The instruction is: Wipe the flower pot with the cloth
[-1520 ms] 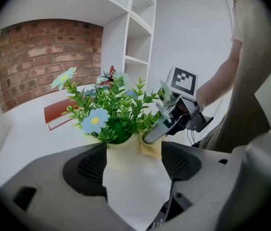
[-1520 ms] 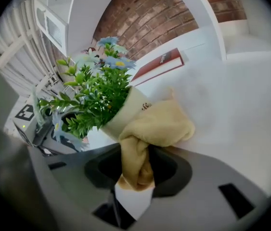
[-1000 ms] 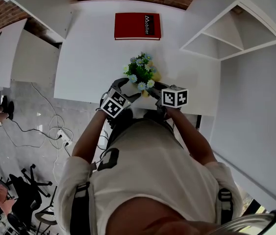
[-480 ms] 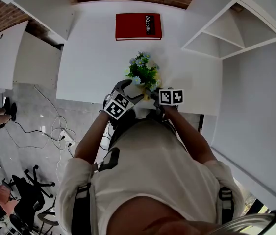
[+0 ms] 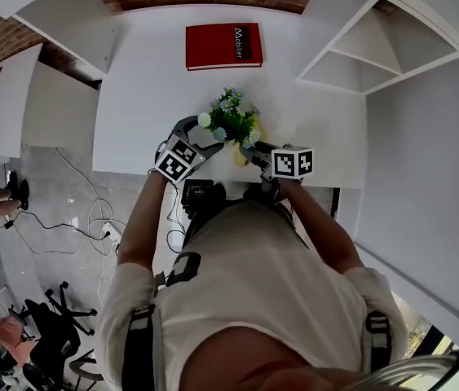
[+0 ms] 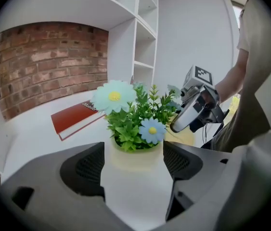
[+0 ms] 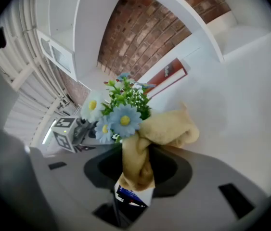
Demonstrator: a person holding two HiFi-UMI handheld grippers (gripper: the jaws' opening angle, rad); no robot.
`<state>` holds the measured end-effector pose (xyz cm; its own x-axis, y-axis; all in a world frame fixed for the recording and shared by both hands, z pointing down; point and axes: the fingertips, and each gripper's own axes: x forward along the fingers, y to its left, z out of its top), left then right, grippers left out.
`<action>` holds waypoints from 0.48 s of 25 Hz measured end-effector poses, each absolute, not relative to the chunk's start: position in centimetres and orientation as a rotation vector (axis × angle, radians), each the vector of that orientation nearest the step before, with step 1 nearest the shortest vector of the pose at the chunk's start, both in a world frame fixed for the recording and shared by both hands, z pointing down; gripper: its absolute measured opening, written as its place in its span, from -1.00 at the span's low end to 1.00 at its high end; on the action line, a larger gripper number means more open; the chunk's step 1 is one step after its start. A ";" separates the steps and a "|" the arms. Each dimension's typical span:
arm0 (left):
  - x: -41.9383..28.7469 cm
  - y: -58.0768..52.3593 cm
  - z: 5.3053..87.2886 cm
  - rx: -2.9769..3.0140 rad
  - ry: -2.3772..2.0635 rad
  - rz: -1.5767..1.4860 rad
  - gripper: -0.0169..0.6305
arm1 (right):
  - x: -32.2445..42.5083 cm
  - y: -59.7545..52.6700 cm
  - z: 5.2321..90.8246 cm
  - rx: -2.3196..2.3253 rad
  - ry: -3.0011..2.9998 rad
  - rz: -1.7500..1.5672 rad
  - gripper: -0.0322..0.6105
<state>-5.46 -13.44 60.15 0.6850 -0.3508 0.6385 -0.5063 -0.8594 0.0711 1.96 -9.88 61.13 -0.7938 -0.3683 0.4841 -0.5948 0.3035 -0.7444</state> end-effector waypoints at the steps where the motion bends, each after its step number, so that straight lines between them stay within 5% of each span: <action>1: -5.4 -13.9 60.1 2.660 -0.668 0.940 0.17 | 1.8 -10.0 60.4 0.876 -2.370 1.490 -0.43; 12: -4.4 -14.3 60.9 2.604 -0.769 0.803 0.16 | 1.2 -9.8 64.1 0.890 -2.266 1.544 -0.43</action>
